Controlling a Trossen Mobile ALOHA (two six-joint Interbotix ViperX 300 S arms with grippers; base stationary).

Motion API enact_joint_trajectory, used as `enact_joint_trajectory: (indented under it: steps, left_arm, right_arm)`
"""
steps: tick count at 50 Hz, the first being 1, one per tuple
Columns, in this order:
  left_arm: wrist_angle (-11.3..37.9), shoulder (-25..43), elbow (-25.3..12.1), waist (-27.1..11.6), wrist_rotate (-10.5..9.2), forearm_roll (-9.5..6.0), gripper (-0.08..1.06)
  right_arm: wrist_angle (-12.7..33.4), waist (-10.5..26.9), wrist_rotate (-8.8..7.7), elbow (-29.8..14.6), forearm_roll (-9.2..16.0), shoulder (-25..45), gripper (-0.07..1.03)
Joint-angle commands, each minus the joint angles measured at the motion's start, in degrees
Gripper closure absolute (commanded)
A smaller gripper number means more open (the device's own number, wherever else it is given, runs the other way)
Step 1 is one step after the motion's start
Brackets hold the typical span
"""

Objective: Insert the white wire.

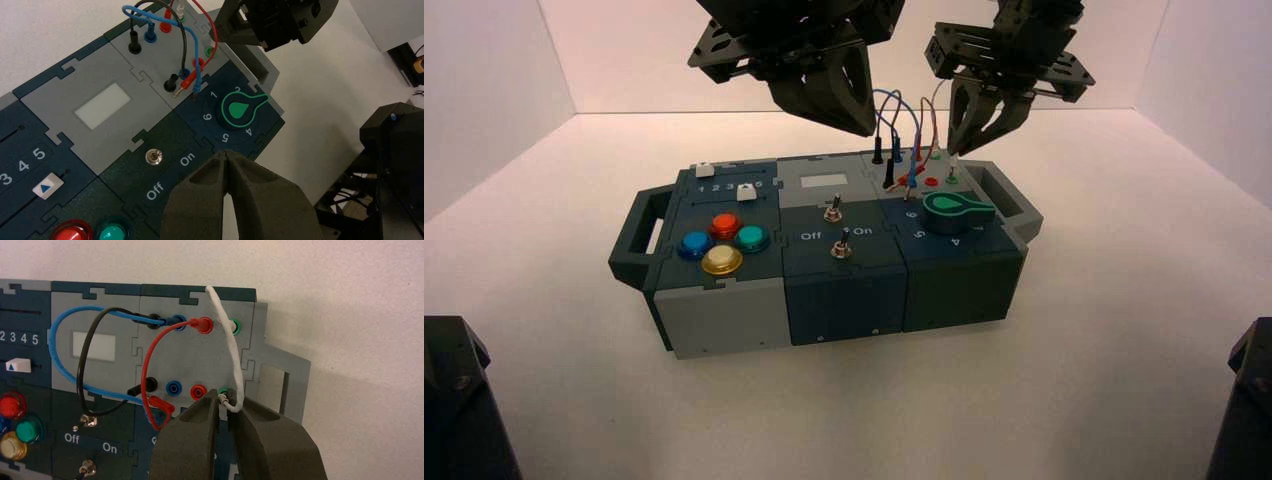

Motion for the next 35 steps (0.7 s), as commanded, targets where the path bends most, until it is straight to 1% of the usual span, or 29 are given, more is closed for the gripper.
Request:
enact_joint_trajectory:
  steps: [1, 13, 35]
  left_arm:
    - [0.00, -0.62, -1.67, -0.09, 0.35, 0.26, 1.01]
    - [0.18, -0.62, -2.20, -0.09, 0.70, 0.26, 1.01]
    - [0.53, -0.53, -2.72, -0.09, 1.14, 0.44, 1.01]
  right_arm:
    - [0.62, 0.00, 0.09, -0.97, 0.09, -1.41, 0.99]
    - [1.41, -0.09, 0.00, -1.32, 0.09, -2.81, 0.99]
    - [1.41, -0.79, 0.00, -1.05, -0.79, -1.76, 0.99]
